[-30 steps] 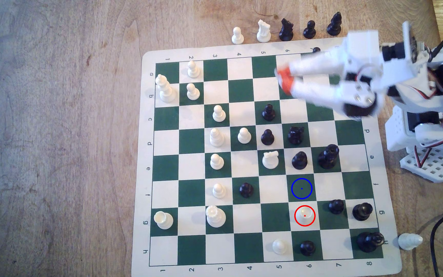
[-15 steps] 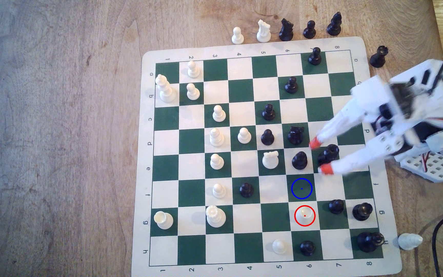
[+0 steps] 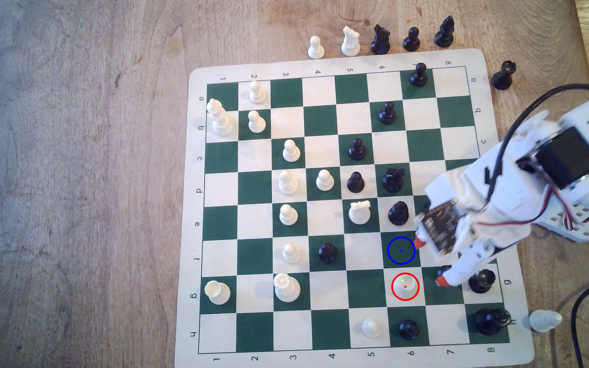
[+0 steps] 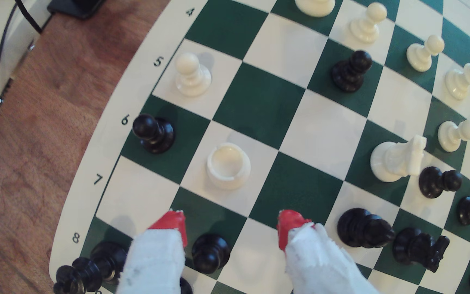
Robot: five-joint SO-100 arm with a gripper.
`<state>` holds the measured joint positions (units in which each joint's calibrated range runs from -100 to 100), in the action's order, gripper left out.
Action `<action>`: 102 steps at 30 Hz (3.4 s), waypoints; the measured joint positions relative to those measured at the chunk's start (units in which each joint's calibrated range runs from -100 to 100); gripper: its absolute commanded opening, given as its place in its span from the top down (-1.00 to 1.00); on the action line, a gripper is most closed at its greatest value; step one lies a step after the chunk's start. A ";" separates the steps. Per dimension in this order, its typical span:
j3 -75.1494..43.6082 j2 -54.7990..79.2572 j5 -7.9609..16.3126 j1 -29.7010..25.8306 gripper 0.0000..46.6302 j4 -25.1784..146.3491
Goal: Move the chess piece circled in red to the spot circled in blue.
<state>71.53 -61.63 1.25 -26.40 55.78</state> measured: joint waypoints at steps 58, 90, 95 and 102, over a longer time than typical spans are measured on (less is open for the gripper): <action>-9.31 26.56 2.54 -1.62 0.99 -12.03; 3.43 11.90 0.54 6.64 0.98 -14.18; 3.43 13.57 -0.29 6.93 0.97 -15.14; 3.43 14.58 -0.44 7.67 0.97 -15.46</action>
<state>74.97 -47.05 0.81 -18.73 40.32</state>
